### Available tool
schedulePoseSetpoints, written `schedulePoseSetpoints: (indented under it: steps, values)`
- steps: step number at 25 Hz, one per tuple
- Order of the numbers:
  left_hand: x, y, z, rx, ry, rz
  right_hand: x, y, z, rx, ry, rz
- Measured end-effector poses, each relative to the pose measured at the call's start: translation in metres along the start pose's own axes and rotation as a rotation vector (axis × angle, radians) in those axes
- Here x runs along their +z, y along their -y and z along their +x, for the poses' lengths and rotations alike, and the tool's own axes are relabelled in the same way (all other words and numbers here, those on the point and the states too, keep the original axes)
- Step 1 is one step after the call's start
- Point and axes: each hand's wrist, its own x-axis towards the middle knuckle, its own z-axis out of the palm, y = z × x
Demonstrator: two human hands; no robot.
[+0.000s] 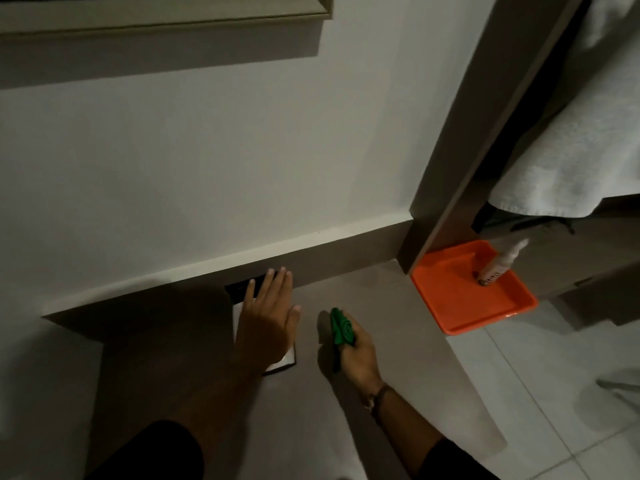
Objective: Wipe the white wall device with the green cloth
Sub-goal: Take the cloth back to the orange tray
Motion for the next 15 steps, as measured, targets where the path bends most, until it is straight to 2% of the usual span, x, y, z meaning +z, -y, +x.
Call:
schedulePoseSetpoints:
  steps: [3,6,8,11,15]
  values:
    - [0.027,-0.074,0.04,0.091,0.035,-0.039,-0.081,-0.008,0.016,-0.174,-0.13,-0.206]
    - [0.082,-0.136,0.066,0.067,0.244,0.007,-0.157,-0.007,0.051,-0.242,-0.267,-0.423]
    - [0.126,-0.154,0.077,0.041,0.334,0.031,-0.201,-0.007,0.089,-0.259,-0.306,-0.52]
    - [0.176,-0.16,0.086,-0.001,0.381,0.087,-0.25,-0.015,0.158,-0.201,-0.26,-0.714]
    - [0.208,-0.156,0.085,-0.014,0.401,0.106,-0.268,-0.035,0.221,-0.168,-0.095,-1.036]
